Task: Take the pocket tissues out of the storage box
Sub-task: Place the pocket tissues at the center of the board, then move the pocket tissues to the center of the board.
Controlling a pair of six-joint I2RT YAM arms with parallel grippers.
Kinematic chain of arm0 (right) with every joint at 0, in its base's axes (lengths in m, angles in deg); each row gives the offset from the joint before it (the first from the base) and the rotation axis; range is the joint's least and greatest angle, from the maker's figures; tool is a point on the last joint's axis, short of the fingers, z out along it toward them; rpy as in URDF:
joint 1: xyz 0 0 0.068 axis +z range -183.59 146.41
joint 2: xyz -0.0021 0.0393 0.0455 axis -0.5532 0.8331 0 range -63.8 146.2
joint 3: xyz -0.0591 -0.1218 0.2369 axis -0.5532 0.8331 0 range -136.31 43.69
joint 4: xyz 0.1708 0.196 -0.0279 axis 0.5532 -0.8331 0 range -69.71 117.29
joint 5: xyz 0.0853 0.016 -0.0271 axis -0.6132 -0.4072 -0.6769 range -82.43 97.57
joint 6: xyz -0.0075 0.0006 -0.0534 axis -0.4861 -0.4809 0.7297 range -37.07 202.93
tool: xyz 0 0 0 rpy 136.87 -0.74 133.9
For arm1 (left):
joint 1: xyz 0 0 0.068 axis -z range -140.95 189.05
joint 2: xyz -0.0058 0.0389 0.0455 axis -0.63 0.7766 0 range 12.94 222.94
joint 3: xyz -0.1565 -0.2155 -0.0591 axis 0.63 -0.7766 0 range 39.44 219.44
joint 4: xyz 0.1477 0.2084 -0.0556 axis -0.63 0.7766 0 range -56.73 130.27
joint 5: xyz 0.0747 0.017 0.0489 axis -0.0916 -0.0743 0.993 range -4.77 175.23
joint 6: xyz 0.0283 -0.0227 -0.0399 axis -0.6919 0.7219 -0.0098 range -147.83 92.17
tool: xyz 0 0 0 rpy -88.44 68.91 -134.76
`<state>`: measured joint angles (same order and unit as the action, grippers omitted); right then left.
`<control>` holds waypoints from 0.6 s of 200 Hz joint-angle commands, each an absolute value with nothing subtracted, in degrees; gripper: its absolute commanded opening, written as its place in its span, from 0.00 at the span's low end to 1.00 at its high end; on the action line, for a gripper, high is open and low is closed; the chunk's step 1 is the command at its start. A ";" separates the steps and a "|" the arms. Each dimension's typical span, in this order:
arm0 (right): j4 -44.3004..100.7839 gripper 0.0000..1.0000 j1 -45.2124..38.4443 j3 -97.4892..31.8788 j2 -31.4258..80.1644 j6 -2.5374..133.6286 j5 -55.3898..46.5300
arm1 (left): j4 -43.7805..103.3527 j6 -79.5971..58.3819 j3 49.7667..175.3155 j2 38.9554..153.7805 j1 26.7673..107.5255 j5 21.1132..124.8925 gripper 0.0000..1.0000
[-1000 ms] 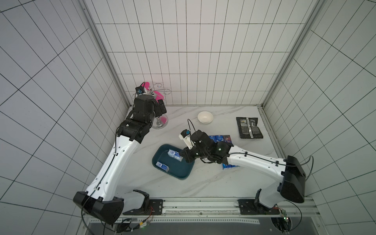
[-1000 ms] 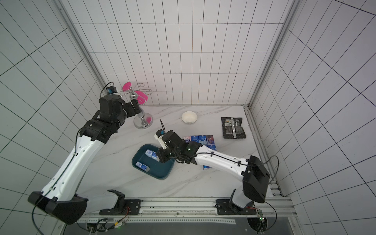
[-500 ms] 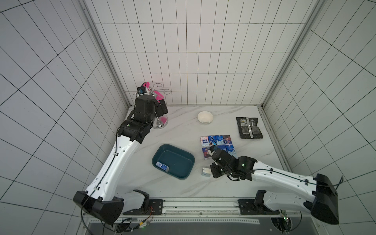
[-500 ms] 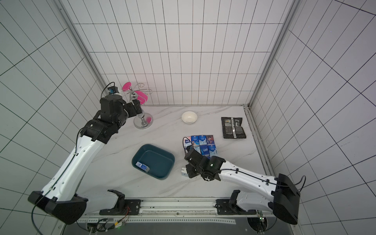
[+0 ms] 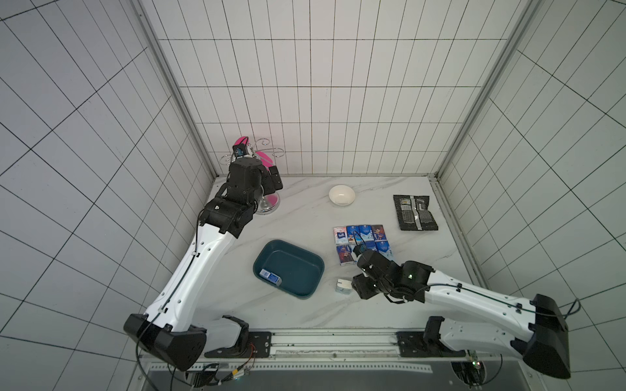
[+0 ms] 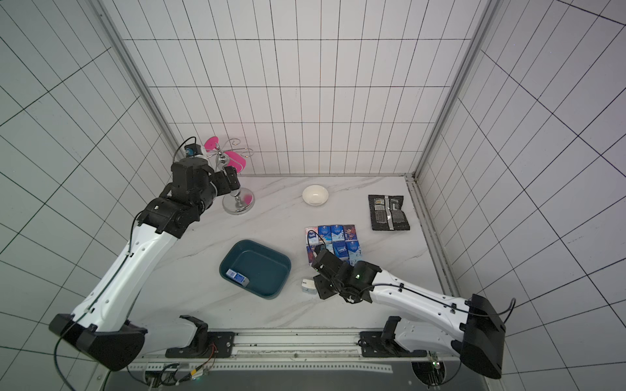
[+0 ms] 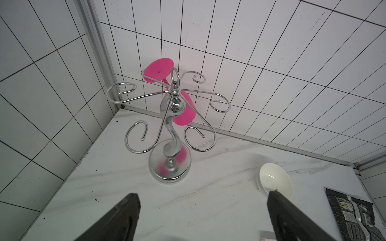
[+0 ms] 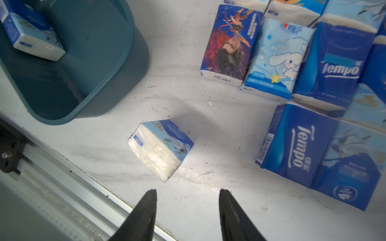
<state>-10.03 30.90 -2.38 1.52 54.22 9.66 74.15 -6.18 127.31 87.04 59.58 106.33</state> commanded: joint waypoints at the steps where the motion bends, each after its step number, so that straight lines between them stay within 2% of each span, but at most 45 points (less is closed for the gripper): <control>1: -11.82 0.55 31.34 -5.54 5.99 60.71 5.83 | 72.81 -6.22 128.66 87.58 59.79 106.59 0.98; 12: -11.21 0.58 31.85 -6.17 8.48 62.09 6.82 | 72.68 -6.39 128.59 87.56 59.77 106.59 0.98; 59: -9.54 0.60 32.14 -8.95 12.75 65.11 11.59 | 72.73 -7.35 128.73 87.22 59.79 107.16 0.99; 120: -8.77 0.62 32.16 -9.88 15.98 68.11 8.33 | 73.08 -7.28 129.00 87.07 59.70 106.94 0.99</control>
<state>-8.81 31.76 -7.67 13.57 65.98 9.68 74.13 -6.66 127.40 87.26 59.63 106.64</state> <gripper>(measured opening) 0.618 0.986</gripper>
